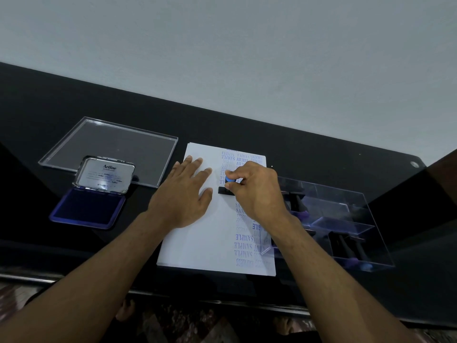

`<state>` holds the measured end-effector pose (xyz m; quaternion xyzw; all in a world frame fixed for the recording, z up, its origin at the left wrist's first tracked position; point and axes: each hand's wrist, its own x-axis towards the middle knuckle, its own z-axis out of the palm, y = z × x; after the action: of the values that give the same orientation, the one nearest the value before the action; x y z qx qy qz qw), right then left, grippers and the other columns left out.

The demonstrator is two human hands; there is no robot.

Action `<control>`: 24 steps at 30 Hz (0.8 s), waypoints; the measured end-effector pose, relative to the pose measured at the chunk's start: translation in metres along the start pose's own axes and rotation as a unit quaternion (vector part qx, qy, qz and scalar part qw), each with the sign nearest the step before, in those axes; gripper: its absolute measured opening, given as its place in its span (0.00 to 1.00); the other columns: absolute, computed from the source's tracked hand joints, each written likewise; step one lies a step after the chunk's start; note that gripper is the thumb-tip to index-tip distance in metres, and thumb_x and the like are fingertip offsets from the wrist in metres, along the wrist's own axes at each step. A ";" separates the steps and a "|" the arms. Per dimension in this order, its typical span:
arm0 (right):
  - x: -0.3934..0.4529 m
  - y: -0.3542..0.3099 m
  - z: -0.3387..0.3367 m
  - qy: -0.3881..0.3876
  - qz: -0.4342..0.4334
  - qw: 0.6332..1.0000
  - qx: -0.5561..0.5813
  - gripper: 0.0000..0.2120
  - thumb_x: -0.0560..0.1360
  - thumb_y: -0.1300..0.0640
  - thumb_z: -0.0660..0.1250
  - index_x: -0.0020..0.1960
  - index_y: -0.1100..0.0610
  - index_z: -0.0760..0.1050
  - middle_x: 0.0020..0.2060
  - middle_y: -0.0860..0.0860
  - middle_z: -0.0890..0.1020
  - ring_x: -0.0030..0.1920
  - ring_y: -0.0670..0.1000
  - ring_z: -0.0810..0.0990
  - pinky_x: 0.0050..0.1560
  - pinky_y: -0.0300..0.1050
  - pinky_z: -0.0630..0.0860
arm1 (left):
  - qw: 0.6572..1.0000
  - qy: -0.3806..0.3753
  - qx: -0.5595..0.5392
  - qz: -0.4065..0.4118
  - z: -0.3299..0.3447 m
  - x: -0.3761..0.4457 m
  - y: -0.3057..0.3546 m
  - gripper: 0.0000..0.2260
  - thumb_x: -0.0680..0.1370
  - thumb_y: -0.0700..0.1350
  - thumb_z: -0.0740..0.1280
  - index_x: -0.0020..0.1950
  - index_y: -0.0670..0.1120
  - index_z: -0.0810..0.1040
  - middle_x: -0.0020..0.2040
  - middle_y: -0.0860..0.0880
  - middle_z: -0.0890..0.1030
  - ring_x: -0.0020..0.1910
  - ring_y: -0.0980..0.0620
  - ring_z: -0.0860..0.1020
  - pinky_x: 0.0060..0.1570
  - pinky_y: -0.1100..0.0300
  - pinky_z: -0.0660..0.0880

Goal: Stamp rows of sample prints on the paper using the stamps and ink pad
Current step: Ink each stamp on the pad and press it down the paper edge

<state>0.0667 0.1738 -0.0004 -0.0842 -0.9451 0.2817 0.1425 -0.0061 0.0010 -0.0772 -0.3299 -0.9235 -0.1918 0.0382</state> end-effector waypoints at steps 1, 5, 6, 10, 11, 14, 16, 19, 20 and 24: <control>0.000 0.000 -0.001 0.001 0.002 1.000 0.005 0.10 0.73 0.57 0.75 0.54 0.55 0.84 0.50 0.50 0.83 0.44 0.48 0.82 0.53 0.47 0.81 | 1.000 0.000 0.002 0.000 0.000 0.000 0.000 0.29 0.80 0.59 0.50 0.79 0.49 0.65 0.81 0.45 0.60 0.81 0.45 0.52 0.79 0.49 0.48; 0.000 -0.001 -0.001 0.004 0.008 1.000 0.010 0.09 0.73 0.57 0.75 0.53 0.55 0.85 0.50 0.49 0.83 0.43 0.46 0.81 0.54 0.45 0.80 | 1.000 0.000 0.004 -0.001 0.001 0.000 -0.001 0.29 0.80 0.59 0.51 0.78 0.49 0.65 0.81 0.45 0.60 0.81 0.45 0.52 0.78 0.49 0.47; 0.000 -0.001 -0.001 0.005 0.007 1.000 0.008 0.09 0.73 0.57 0.75 0.53 0.55 0.84 0.50 0.49 0.83 0.43 0.46 0.81 0.53 0.45 0.80 | 1.000 0.002 0.003 0.000 0.001 0.000 0.000 0.29 0.80 0.59 0.50 0.78 0.49 0.65 0.80 0.45 0.60 0.81 0.45 0.52 0.78 0.49 0.48; 0.001 -0.001 -0.001 0.006 0.005 1.000 0.004 0.10 0.74 0.57 0.74 0.54 0.54 0.84 0.50 0.49 0.83 0.45 0.48 0.82 0.51 0.47 0.81 | 1.000 0.005 -0.001 0.003 0.000 -0.001 0.000 0.31 0.79 0.60 0.48 0.78 0.48 0.66 0.80 0.44 0.61 0.81 0.45 0.53 0.79 0.47 0.50; 0.001 -0.001 0.000 0.006 0.006 1.000 0.002 0.10 0.74 0.57 0.74 0.54 0.54 0.84 0.51 0.49 0.83 0.45 0.48 0.82 0.51 0.48 0.81 | 1.000 0.004 -0.001 0.002 0.000 -0.001 0.000 0.31 0.79 0.60 0.48 0.78 0.48 0.66 0.80 0.44 0.61 0.81 0.45 0.53 0.79 0.47 0.50; 0.001 -0.001 0.001 0.002 0.008 1.000 -0.006 0.10 0.74 0.56 0.73 0.56 0.54 0.84 0.52 0.50 0.83 0.46 0.49 0.82 0.51 0.48 0.81 | 1.000 0.001 0.000 0.001 0.000 0.000 0.000 0.29 0.80 0.59 0.50 0.78 0.48 0.65 0.80 0.45 0.60 0.81 0.45 0.52 0.79 0.47 0.50; 0.001 -0.001 0.001 -0.001 0.011 1.000 -0.010 0.11 0.74 0.56 0.73 0.56 0.54 0.83 0.53 0.49 0.83 0.47 0.48 0.82 0.52 0.48 0.81 | 1.000 0.000 0.001 0.000 0.000 0.000 0.000 0.28 0.80 0.58 0.52 0.78 0.49 0.65 0.81 0.45 0.60 0.81 0.45 0.52 0.79 0.48 0.49; 0.001 -0.002 0.000 0.000 0.013 1.000 -0.010 0.11 0.75 0.55 0.73 0.57 0.53 0.83 0.53 0.49 0.83 0.48 0.47 0.81 0.54 0.44 0.80 | 1.000 0.002 -0.002 0.000 0.000 0.000 0.000 0.29 0.80 0.59 0.50 0.78 0.48 0.65 0.80 0.45 0.61 0.81 0.45 0.53 0.79 0.46 0.50; 0.001 -0.002 0.000 0.001 0.012 1.000 -0.011 0.11 0.75 0.55 0.72 0.57 0.53 0.83 0.53 0.49 0.83 0.47 0.47 0.81 0.54 0.43 0.79 | 1.000 0.003 -0.002 0.001 0.000 0.000 0.000 0.29 0.80 0.59 0.50 0.78 0.48 0.66 0.80 0.45 0.61 0.81 0.45 0.53 0.79 0.46 0.51; 0.000 -0.001 0.000 0.006 0.008 1.000 -0.004 0.09 0.73 0.56 0.74 0.54 0.54 0.84 0.51 0.48 0.83 0.44 0.45 0.81 0.53 0.42 0.79 | 1.000 0.000 -0.005 0.000 0.000 -0.001 0.000 0.31 0.79 0.60 0.47 0.78 0.48 0.66 0.80 0.45 0.60 0.81 0.45 0.53 0.79 0.46 0.51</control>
<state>0.0669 0.1728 0.0005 -0.0937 -0.9446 0.2787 0.1457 -0.0054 0.0004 -0.0771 -0.3298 -0.9226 -0.1967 0.0363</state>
